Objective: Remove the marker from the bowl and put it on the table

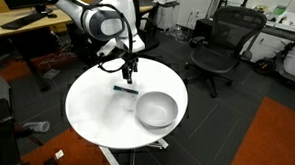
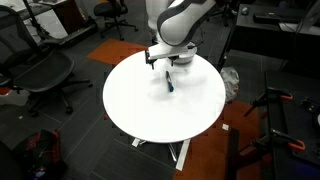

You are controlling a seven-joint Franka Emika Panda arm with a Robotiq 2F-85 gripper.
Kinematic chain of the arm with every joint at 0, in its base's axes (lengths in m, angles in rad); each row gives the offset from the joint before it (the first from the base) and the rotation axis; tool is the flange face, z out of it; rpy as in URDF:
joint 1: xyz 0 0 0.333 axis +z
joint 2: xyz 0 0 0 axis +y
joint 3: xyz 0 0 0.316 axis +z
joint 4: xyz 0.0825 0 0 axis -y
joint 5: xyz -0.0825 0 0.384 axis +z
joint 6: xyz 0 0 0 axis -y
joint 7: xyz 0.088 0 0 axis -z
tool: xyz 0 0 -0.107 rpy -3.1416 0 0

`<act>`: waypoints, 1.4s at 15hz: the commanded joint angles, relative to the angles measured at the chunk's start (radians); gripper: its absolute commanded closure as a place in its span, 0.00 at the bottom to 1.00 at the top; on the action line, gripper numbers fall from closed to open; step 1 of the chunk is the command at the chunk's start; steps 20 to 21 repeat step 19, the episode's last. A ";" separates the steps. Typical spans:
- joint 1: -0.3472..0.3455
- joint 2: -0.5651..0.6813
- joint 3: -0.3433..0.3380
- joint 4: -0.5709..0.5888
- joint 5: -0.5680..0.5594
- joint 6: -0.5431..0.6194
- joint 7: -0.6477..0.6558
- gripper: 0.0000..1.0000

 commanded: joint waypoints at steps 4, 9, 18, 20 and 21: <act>-0.016 -0.165 0.032 -0.121 0.008 -0.017 -0.073 0.00; -0.021 -0.258 0.047 -0.193 0.007 -0.036 -0.127 0.00; -0.018 -0.303 0.040 -0.225 -0.010 -0.029 -0.133 0.00; -0.018 -0.306 0.041 -0.229 -0.010 -0.029 -0.133 0.00; -0.018 -0.306 0.041 -0.229 -0.010 -0.029 -0.133 0.00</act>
